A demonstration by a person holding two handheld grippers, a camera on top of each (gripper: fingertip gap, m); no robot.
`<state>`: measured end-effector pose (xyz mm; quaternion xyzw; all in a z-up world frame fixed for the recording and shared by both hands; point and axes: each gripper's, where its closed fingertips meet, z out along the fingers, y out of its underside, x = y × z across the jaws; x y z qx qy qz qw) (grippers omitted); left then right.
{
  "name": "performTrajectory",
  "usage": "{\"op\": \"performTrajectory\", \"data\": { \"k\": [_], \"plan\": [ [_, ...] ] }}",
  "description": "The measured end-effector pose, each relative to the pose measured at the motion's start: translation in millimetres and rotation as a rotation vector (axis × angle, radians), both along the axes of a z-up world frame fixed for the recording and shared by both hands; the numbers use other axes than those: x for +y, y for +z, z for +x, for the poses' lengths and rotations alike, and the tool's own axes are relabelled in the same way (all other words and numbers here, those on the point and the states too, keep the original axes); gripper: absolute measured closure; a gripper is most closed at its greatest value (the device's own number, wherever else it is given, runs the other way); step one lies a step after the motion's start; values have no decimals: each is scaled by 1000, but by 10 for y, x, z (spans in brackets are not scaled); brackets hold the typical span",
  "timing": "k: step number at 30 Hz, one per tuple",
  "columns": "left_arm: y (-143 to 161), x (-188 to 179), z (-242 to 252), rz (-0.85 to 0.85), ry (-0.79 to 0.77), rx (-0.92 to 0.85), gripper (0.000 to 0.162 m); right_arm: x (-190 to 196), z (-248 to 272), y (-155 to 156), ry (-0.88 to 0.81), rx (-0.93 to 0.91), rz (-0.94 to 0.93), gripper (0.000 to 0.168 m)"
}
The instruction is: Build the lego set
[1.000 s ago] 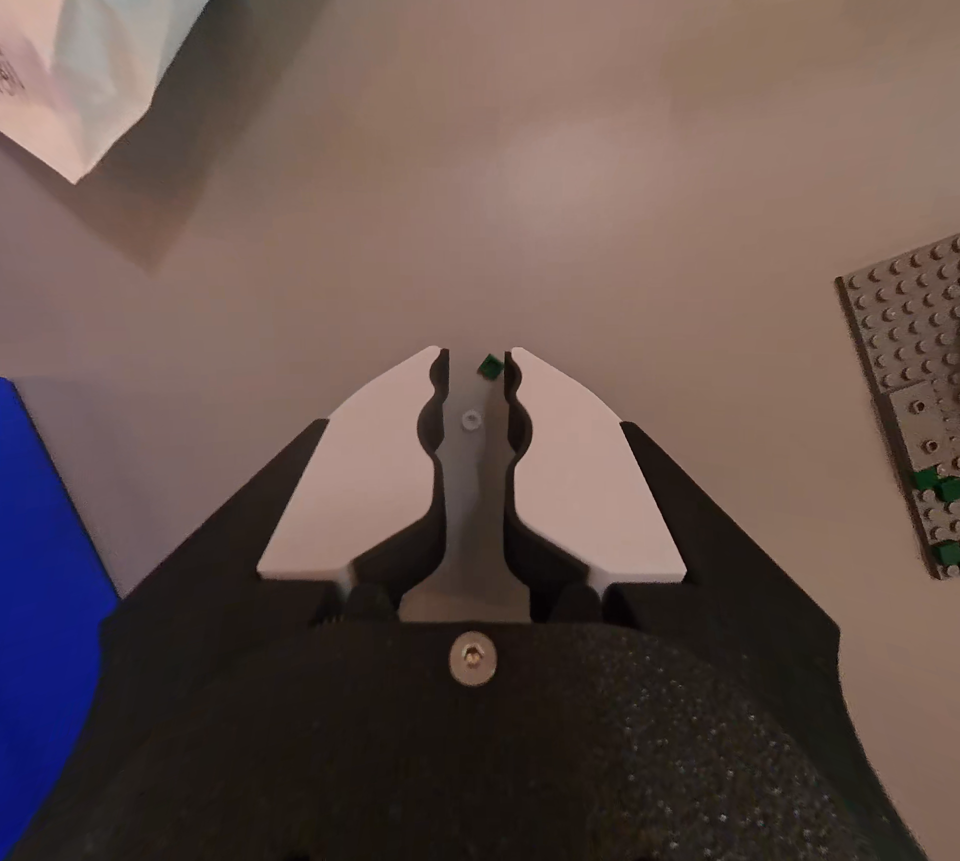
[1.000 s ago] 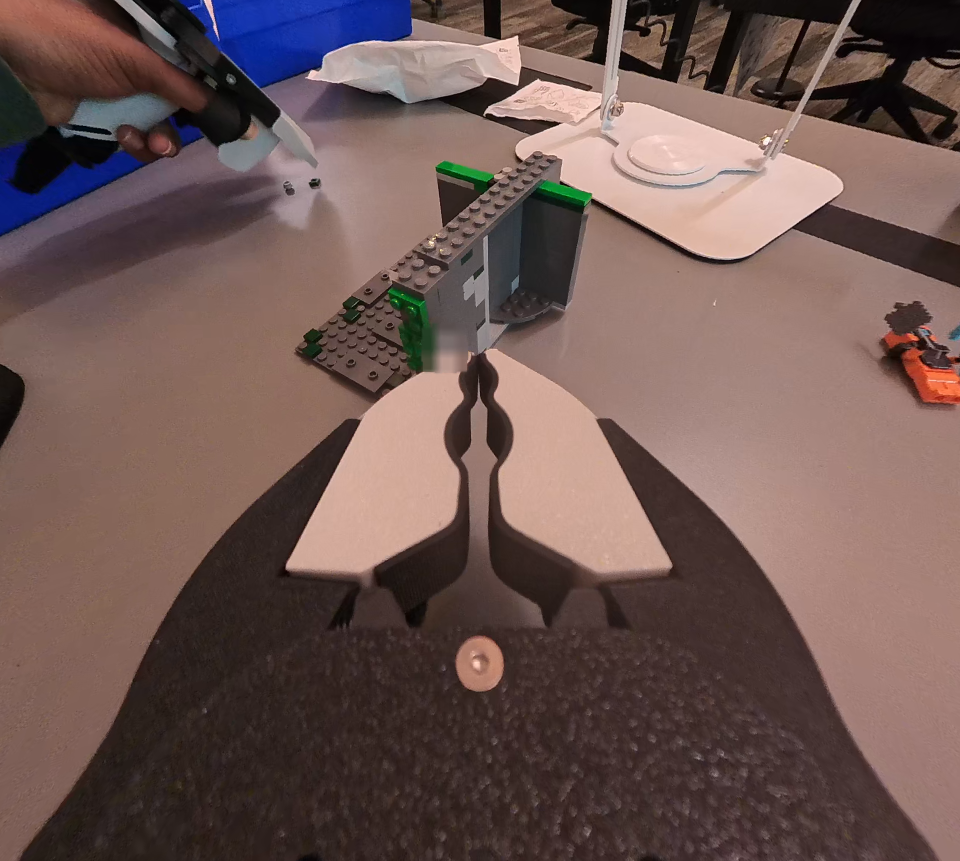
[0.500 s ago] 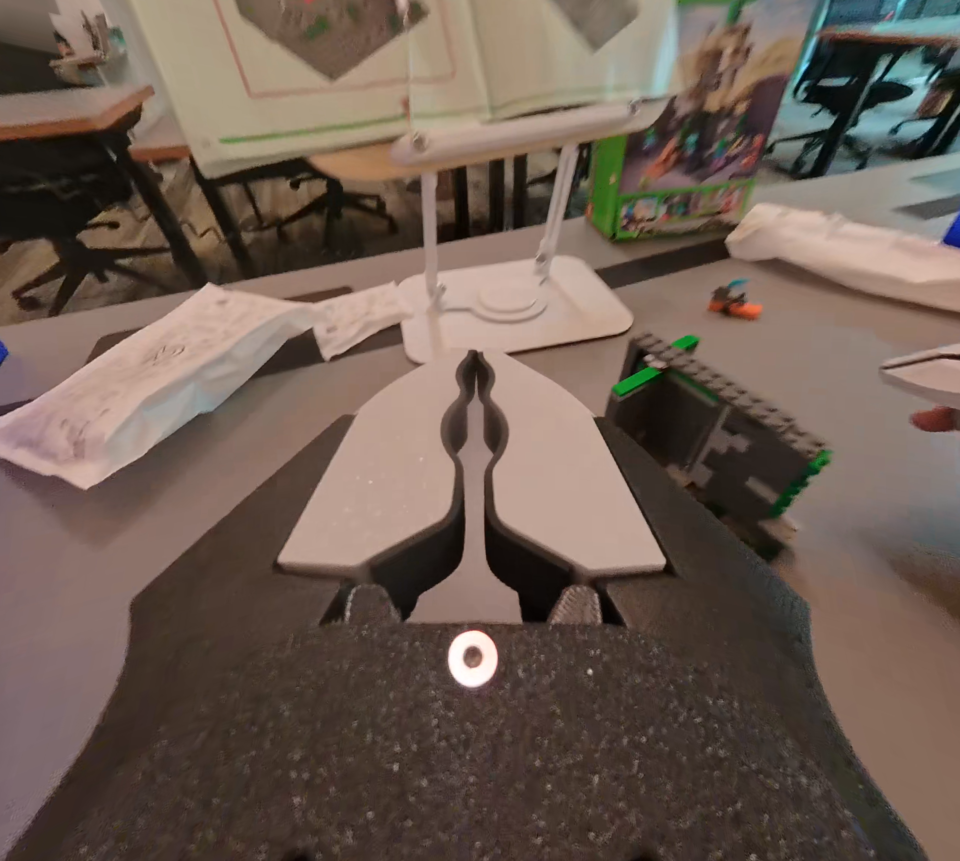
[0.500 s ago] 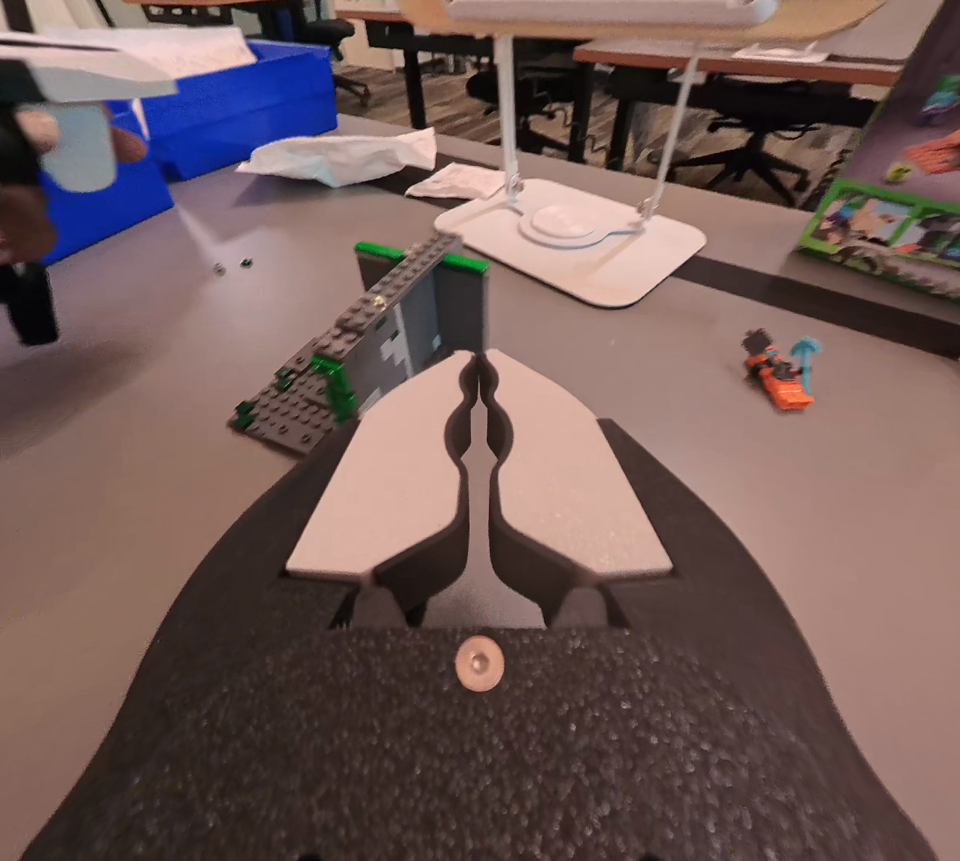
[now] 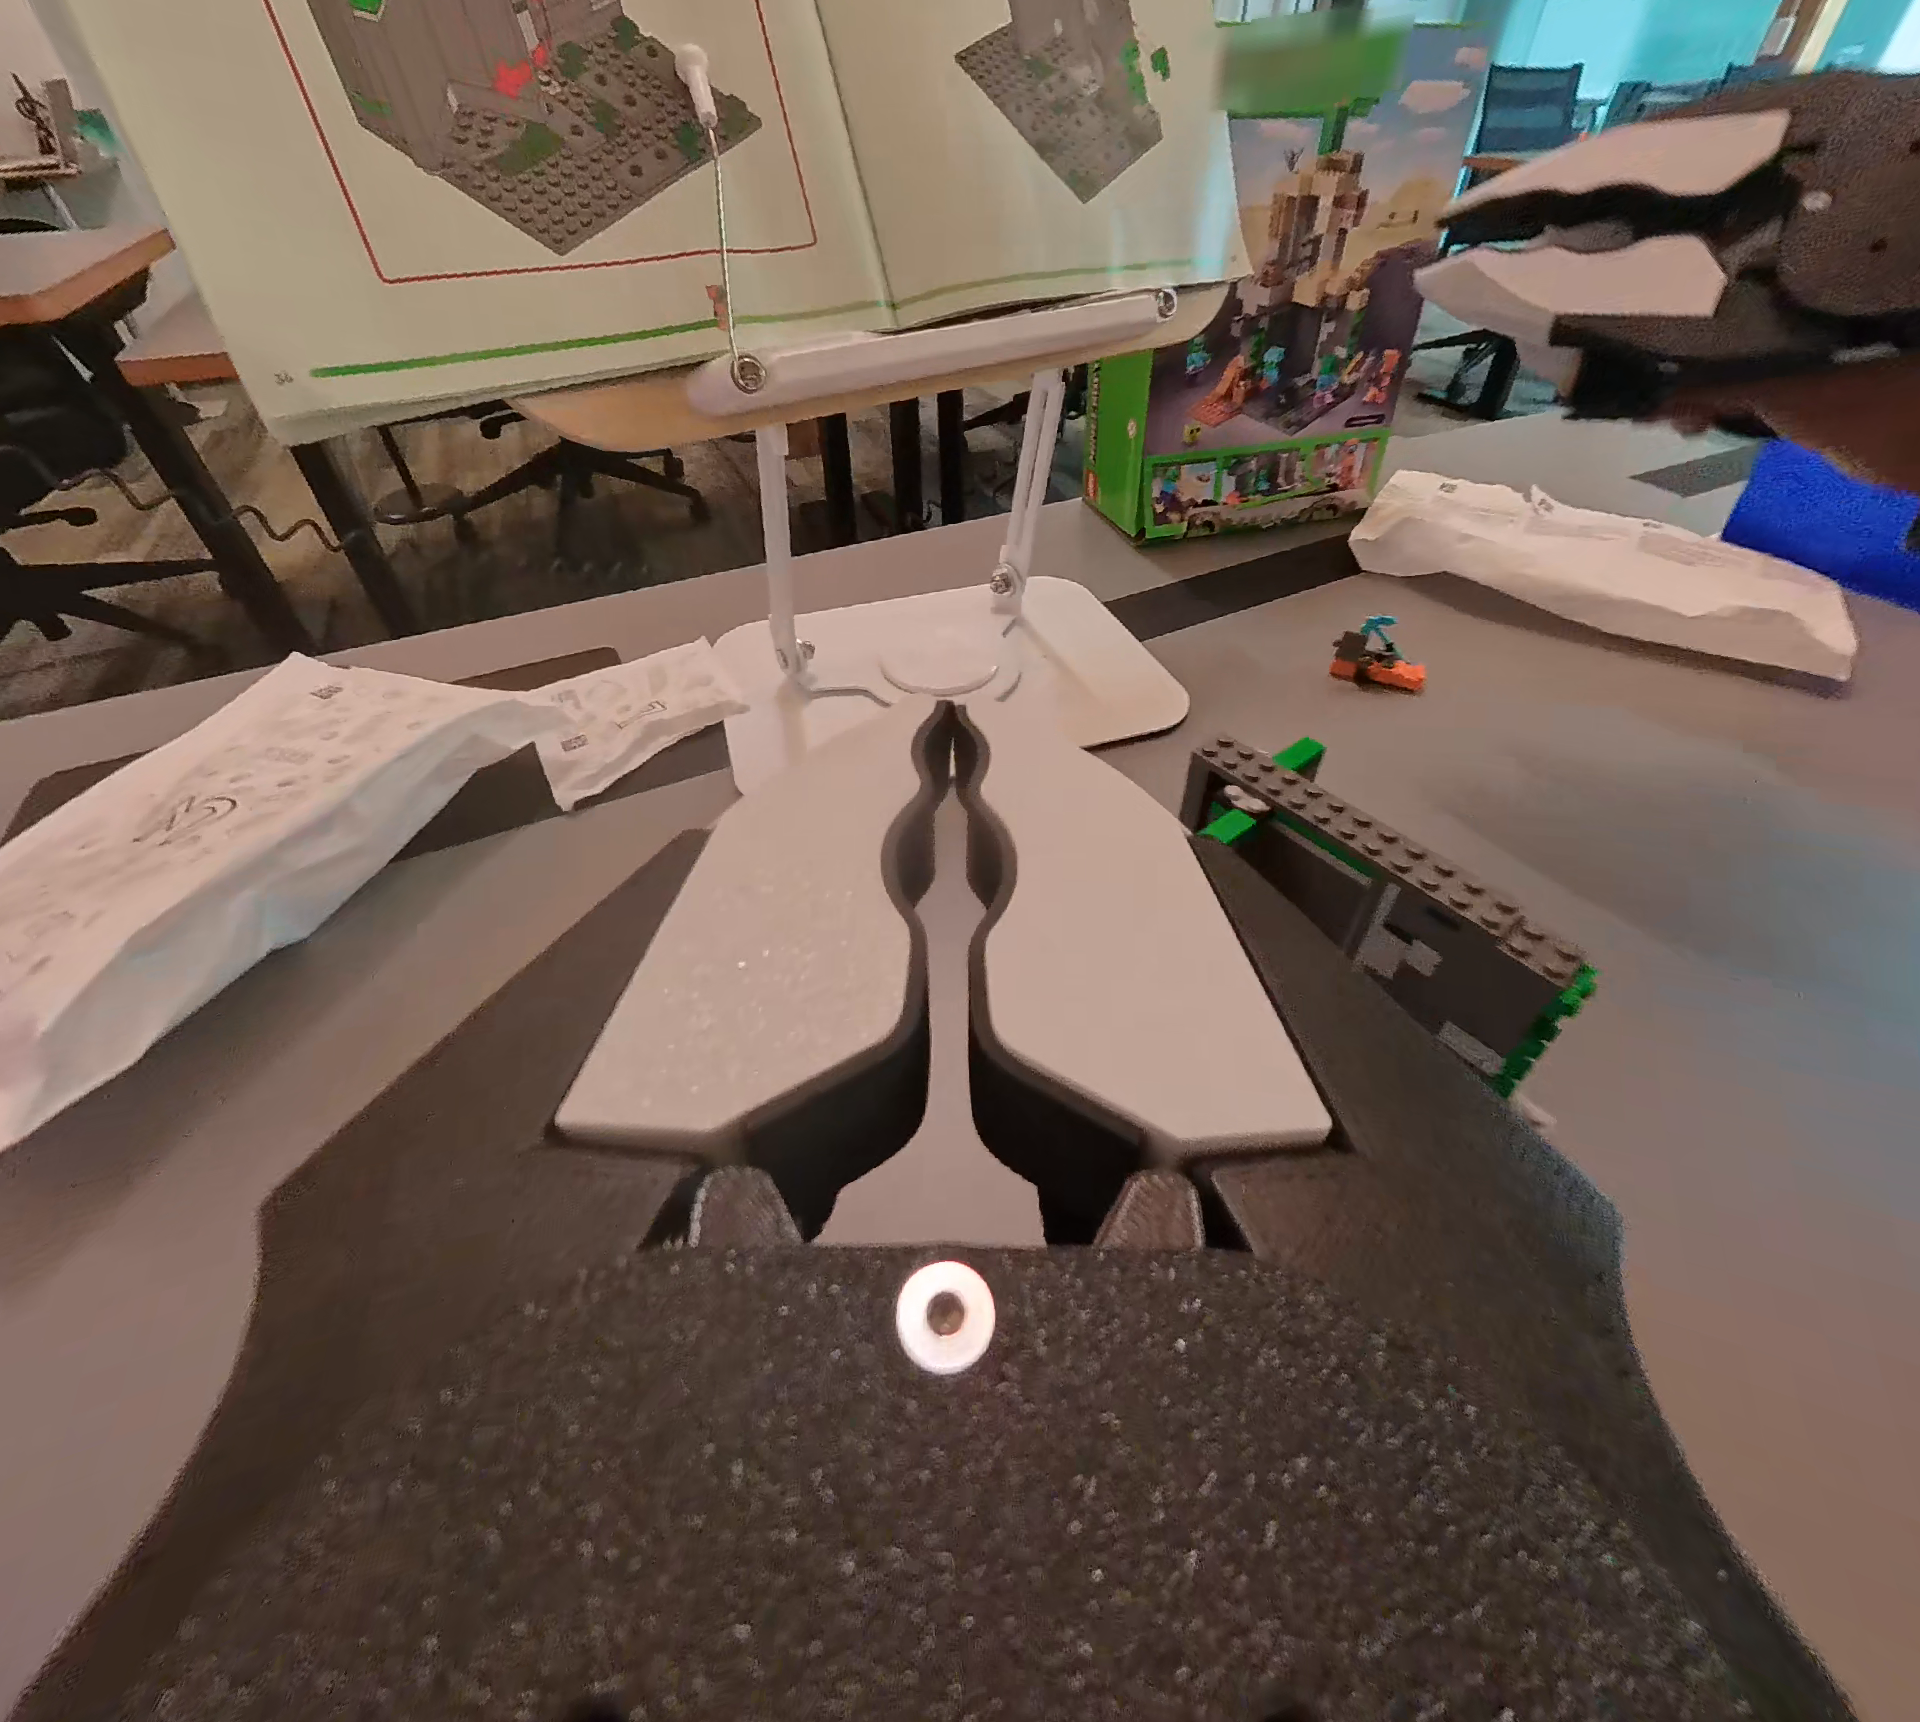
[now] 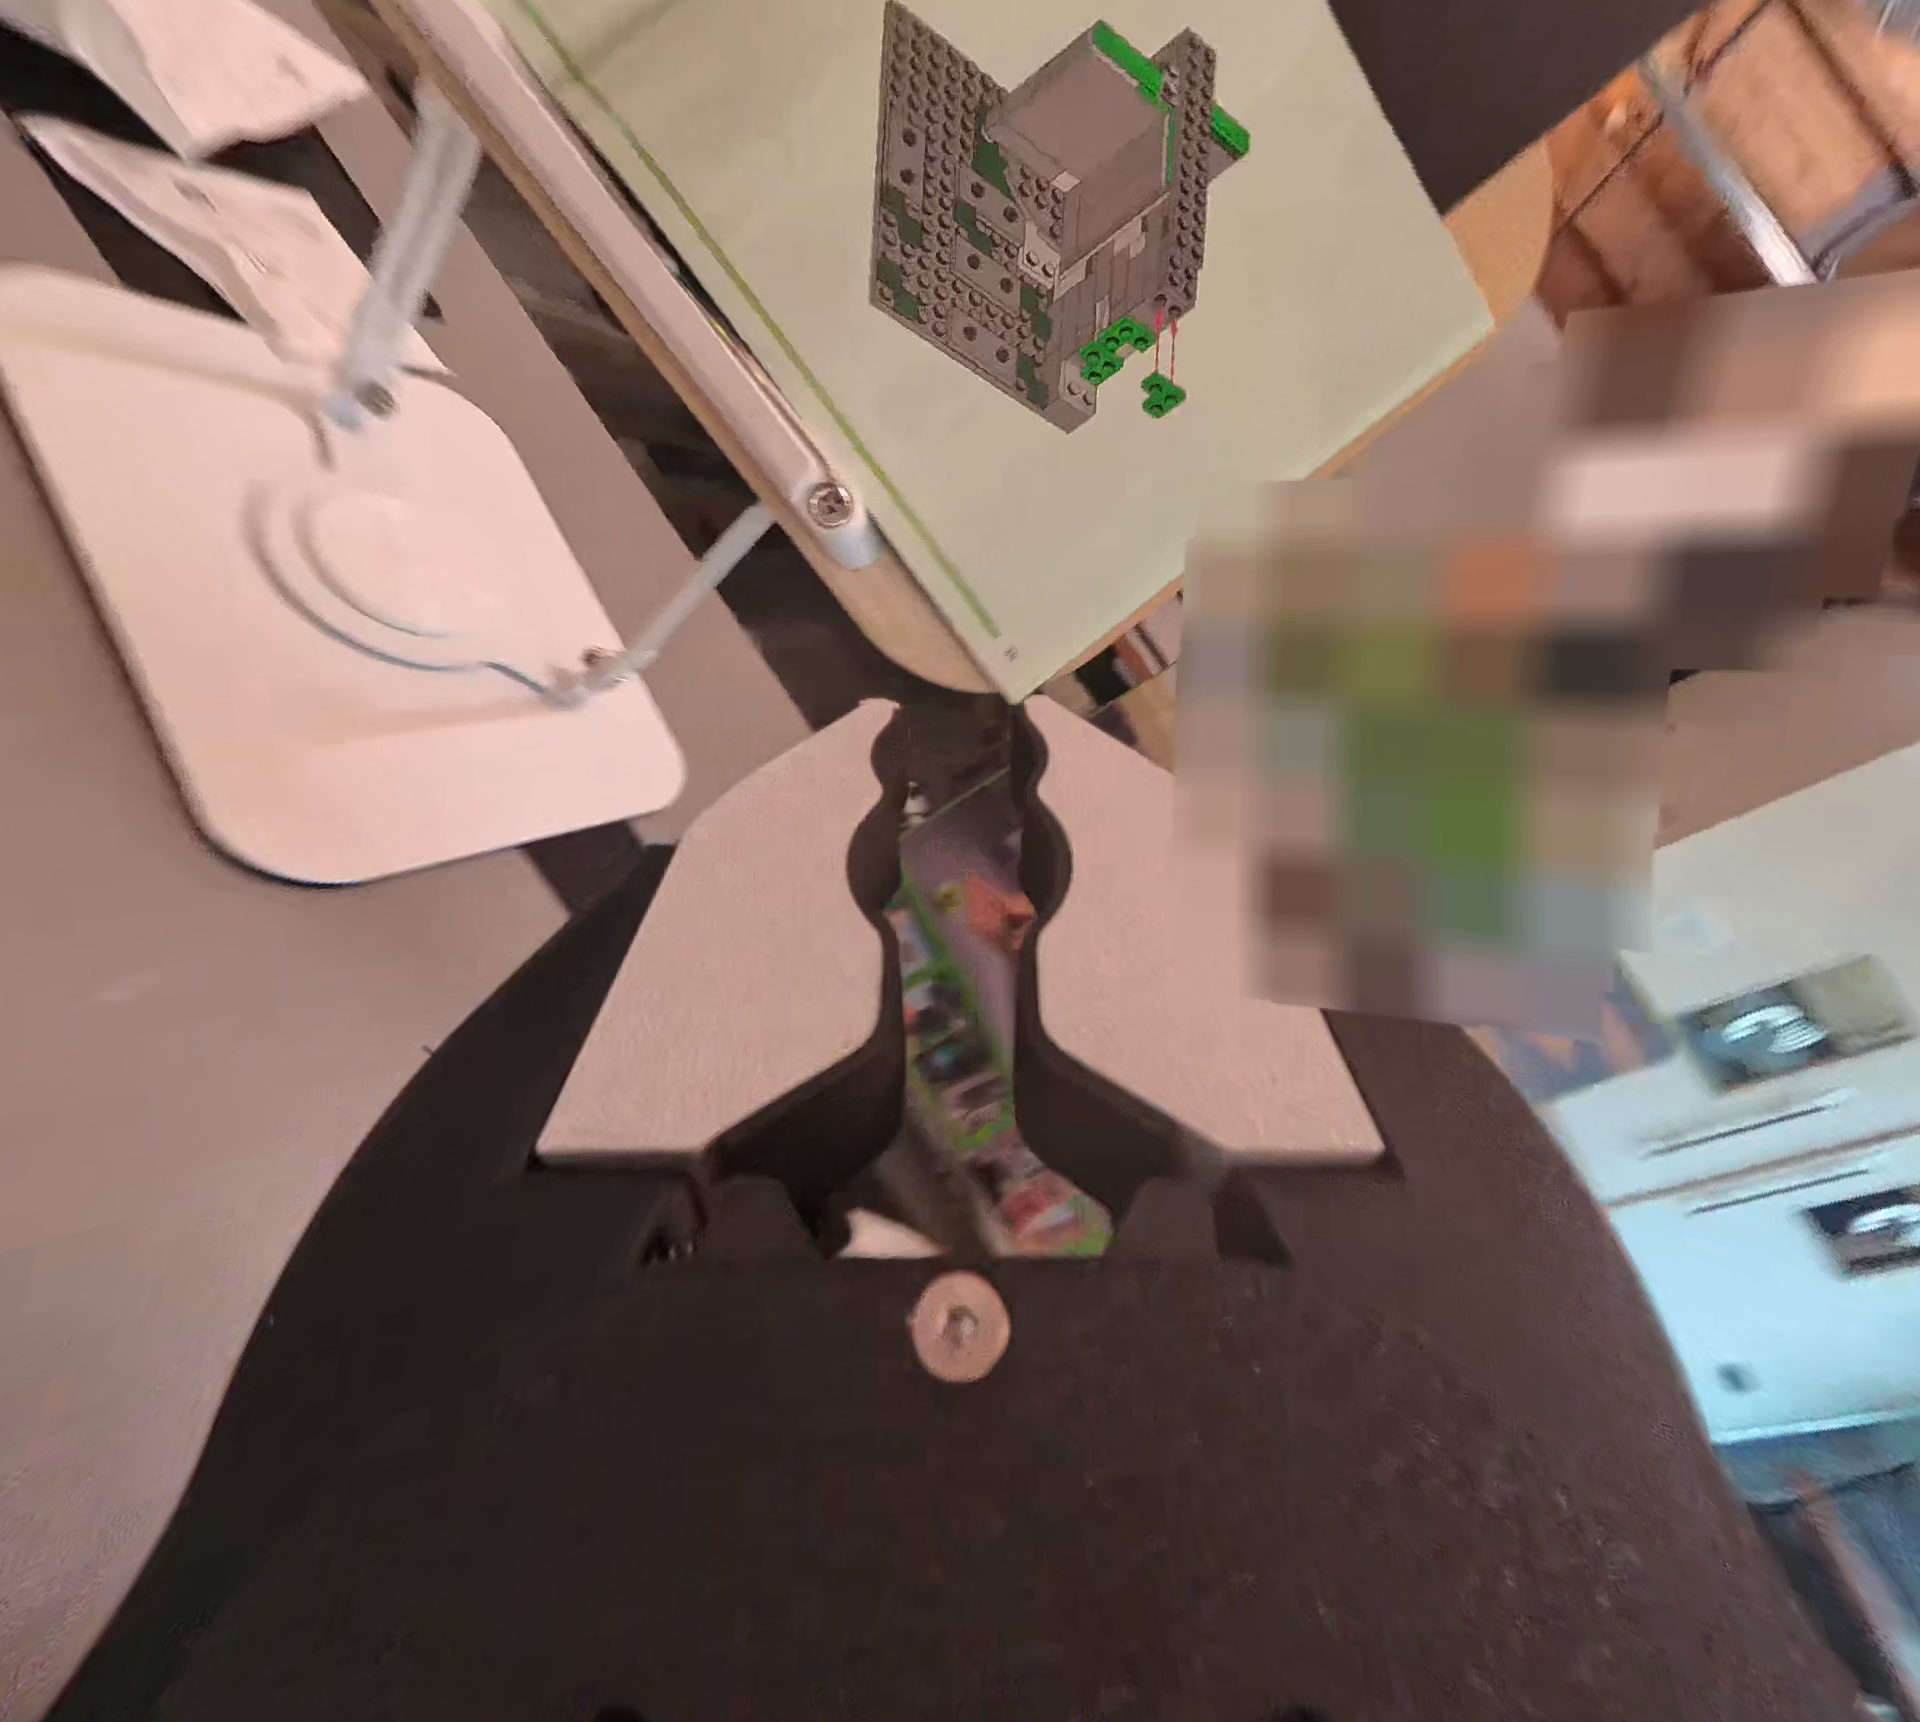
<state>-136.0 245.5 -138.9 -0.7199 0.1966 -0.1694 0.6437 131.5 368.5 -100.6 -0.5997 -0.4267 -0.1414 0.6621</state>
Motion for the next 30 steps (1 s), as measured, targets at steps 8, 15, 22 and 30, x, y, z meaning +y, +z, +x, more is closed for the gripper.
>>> {"op": "performTrajectory", "data": {
  "k": [8, 15, 22, 30],
  "plan": [
    [-90, 286, 100, -1, 11, 67, 162, 716, -134, -27, 79, -296, 109, 147],
    [-245, 364, 112, -24, 15, 89, 162, 840, -140, -162, 156, -435, 125, 146],
    [-282, 369, 98, -28, 20, 103, 162, 858, -146, -180, 198, -465, 81, 155],
    [-318, 353, 121, -37, 11, 106, 162, 872, -105, -165, 246, -475, -67, 160]
  ]
}}
